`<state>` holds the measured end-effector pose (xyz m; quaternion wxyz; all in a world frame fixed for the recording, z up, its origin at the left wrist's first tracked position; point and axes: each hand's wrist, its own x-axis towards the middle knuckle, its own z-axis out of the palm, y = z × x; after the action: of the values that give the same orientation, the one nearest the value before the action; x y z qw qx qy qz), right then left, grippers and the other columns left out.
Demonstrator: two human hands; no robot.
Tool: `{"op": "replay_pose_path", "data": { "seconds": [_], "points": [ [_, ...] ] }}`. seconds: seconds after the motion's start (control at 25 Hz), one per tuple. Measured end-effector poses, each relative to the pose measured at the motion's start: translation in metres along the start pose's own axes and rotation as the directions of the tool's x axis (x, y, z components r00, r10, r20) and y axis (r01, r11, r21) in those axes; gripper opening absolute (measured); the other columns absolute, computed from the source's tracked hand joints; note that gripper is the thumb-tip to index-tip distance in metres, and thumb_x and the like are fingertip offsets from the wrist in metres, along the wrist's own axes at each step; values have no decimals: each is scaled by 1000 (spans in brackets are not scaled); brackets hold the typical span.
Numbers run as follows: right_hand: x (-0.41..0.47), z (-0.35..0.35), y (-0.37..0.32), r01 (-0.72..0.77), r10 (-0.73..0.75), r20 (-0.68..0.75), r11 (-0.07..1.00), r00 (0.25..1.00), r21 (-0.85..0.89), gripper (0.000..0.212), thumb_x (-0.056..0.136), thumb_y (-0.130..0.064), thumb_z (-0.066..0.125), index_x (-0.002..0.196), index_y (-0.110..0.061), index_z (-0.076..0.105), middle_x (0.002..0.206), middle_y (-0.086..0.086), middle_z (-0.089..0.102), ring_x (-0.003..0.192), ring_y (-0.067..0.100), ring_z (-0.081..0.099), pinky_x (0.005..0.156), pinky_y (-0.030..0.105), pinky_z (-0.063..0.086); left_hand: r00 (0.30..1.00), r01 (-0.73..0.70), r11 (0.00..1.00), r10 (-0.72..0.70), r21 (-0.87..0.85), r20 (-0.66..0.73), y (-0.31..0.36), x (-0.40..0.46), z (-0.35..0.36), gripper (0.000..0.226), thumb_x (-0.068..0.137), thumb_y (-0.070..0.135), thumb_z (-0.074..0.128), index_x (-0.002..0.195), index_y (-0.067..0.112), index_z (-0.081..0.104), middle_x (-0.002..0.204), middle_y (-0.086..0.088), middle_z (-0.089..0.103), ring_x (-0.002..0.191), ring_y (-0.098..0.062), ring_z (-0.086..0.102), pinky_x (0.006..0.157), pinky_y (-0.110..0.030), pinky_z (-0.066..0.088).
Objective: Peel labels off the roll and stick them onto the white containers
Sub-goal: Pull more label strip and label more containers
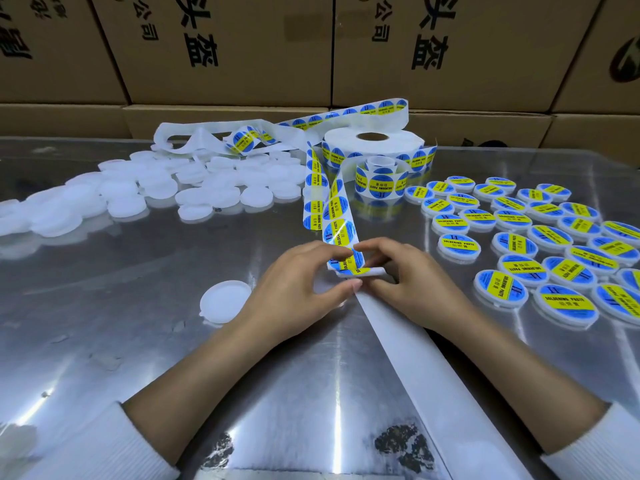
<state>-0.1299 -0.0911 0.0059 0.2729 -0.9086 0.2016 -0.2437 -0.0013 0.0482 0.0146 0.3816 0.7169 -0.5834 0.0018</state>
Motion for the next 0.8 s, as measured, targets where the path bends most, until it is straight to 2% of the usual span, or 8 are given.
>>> {"op": "replay_pose_path", "data": {
  "seconds": [0.08,0.28,0.48,0.56,0.68,0.76,0.8],
  "points": [
    [-1,1,-3,27,-27,-36,1000,999,-2,39,80,-22,68,117,-32,59,97,-12,67,100,7,58,85,27,47,1000,-18,1000,18,-25,-4,2,0,0,37,79,34,73,113,19,67,107,10,67,103,-5,60,91,-26,46],
    [-1,0,-7,59,-58,-86,998,995,8,39,80,-13,68,115,-29,61,93,-13,65,96,11,57,84,37,47,999,-22,994,19,-108,-31,4,0,-1,14,83,22,71,97,20,74,86,13,67,83,-3,61,79,-27,49],
    [-1,0,-4,32,-31,-53,999,998,27,46,80,-5,63,121,-26,56,106,-8,58,102,12,54,91,38,46,976,-27,988,-6,-151,-216,6,3,-8,6,85,14,69,84,18,74,80,11,69,74,0,61,73,-18,46],
    [-1,-1,-2,17,-16,-47,999,999,31,51,80,-5,62,126,-25,52,112,-7,55,109,13,52,96,37,43,950,-11,976,-58,-219,-308,5,6,-13,9,86,13,68,84,19,73,80,12,69,71,2,59,72,-13,45],
    [-1,-4,-5,11,-10,-35,999,999,44,62,77,-8,62,135,-22,45,124,-3,49,121,16,46,104,31,37,907,24,943,-159,-331,-389,3,9,-19,6,87,14,67,85,18,72,79,11,70,69,1,59,72,-14,46],
    [-1,-9,-13,31,-15,-123,991,992,128,57,71,-14,55,128,-23,51,122,-4,52,119,16,45,102,26,35,897,5,939,-156,-344,-413,4,9,-20,6,86,15,68,84,19,71,78,10,70,68,-1,59,71,-16,47],
    [-1,-11,-17,39,-2,-186,980,983,197,50,69,-16,51,118,-25,56,115,-7,56,114,15,47,98,23,36,897,-16,944,-133,-331,-422,6,8,-20,7,84,15,70,82,21,71,77,12,69,67,-1,59,70,-16,47]
  ]
}}
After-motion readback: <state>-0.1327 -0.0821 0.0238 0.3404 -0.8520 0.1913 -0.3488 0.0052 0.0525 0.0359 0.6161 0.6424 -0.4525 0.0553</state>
